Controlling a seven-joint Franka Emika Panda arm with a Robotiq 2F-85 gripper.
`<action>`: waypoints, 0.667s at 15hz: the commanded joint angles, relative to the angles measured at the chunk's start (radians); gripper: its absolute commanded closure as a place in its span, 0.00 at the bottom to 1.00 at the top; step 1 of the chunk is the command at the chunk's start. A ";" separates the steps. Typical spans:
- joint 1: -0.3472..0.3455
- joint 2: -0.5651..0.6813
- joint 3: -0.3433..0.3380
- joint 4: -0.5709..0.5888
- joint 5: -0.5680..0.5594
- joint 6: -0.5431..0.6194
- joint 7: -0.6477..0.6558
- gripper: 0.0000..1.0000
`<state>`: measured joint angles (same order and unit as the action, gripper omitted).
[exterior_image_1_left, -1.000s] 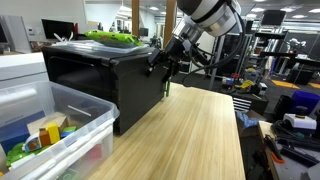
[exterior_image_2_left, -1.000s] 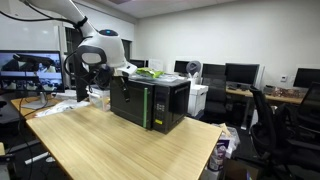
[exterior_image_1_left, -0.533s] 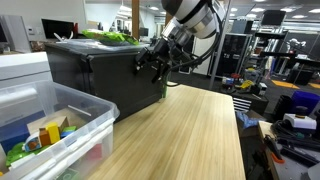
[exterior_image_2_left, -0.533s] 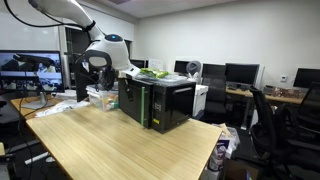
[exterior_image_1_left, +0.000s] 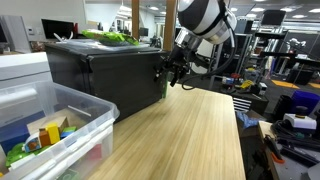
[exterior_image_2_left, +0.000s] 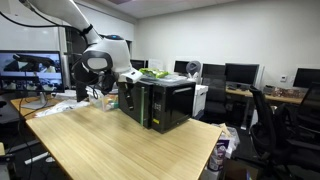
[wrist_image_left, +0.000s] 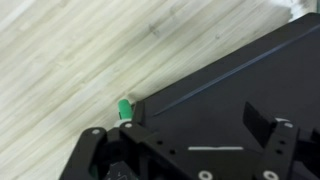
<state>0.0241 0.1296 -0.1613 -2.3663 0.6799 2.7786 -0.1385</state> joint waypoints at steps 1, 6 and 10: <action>-0.055 -0.089 0.023 -0.077 -0.136 -0.038 0.104 0.00; -0.038 -0.044 0.010 -0.016 -0.131 0.006 0.113 0.00; -0.042 0.066 0.026 0.144 -0.047 0.103 0.111 0.00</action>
<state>-0.0165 0.1256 -0.1443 -2.3049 0.5908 2.8250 -0.0387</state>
